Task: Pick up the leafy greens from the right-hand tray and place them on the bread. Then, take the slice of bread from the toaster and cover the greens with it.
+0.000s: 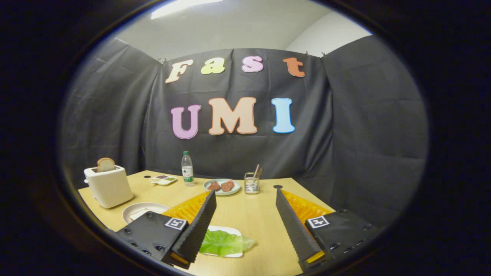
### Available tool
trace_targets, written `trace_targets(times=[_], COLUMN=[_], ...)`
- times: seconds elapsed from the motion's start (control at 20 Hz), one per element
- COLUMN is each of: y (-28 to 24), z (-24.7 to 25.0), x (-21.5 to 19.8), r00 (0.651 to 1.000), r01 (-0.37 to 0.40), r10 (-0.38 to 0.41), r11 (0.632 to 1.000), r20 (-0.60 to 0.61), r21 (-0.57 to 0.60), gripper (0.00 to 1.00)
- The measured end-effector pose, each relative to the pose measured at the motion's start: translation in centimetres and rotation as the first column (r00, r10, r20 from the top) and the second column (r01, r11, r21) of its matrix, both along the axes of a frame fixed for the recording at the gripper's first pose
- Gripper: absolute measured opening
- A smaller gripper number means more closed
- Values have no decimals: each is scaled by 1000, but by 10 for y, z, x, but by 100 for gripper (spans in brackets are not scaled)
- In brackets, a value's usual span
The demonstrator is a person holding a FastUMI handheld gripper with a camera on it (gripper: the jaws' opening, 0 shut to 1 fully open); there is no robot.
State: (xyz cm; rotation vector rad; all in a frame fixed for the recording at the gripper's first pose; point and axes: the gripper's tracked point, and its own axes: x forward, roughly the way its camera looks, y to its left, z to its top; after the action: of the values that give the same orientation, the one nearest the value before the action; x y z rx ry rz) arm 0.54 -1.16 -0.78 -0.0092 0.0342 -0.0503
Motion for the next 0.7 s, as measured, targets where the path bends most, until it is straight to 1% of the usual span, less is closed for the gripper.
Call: trace_targets(times=[0.2,0.35,0.45,0.55,0.7], y=[-7,-12,-14,-15,-21], z=[-7,-23,-38,-56,-84], x=[3,9,13,17,26], r00=[1000,997,993,986,969], r01=[23,38,39,27,20], r10=[-23,-38,-40,-33,-34], r11=[1000,999,999,999,998], r20=[-17,-62,-110,-163,-246], r21=[2,-1,-7,-40,-63], gripper=[98,98,98,98,99])
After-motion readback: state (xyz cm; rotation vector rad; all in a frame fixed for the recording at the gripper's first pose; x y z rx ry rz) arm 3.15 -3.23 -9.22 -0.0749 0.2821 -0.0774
